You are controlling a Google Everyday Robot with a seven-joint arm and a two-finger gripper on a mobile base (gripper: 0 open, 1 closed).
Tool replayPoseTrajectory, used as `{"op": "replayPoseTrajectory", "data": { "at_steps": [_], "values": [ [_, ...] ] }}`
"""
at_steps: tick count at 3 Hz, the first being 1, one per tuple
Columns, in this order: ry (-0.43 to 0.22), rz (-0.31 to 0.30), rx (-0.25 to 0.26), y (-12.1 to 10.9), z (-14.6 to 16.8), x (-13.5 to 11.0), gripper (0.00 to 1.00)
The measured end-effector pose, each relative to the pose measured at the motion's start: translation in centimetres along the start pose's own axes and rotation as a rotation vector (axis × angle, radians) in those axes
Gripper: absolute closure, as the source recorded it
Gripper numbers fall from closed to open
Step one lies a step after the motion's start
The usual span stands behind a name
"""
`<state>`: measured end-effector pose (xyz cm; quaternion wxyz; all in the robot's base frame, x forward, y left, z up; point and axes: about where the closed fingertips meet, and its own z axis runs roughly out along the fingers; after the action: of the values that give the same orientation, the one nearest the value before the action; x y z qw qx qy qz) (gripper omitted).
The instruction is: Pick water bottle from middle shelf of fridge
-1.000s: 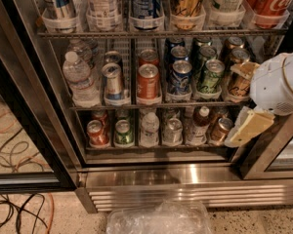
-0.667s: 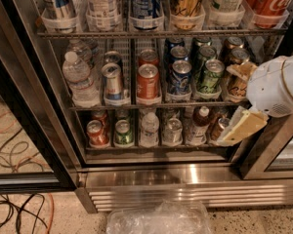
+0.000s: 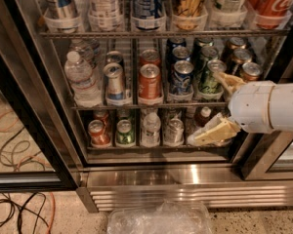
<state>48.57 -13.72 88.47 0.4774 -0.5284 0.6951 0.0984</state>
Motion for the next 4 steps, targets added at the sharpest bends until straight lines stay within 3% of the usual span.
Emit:
{"op": "replayPoseTrajectory", "data": {
  "at_steps": [1, 2, 4],
  "values": [
    [-0.153, 0.112, 0.054, 1.1, 2.8, -3.0, 0.0],
    [-0.247, 0.141, 0.073, 2.1, 6.1, -6.0, 0.0],
    [-0.269, 0.163, 0.096, 2.0, 6.8, -5.7, 0.0]
  ]
}}
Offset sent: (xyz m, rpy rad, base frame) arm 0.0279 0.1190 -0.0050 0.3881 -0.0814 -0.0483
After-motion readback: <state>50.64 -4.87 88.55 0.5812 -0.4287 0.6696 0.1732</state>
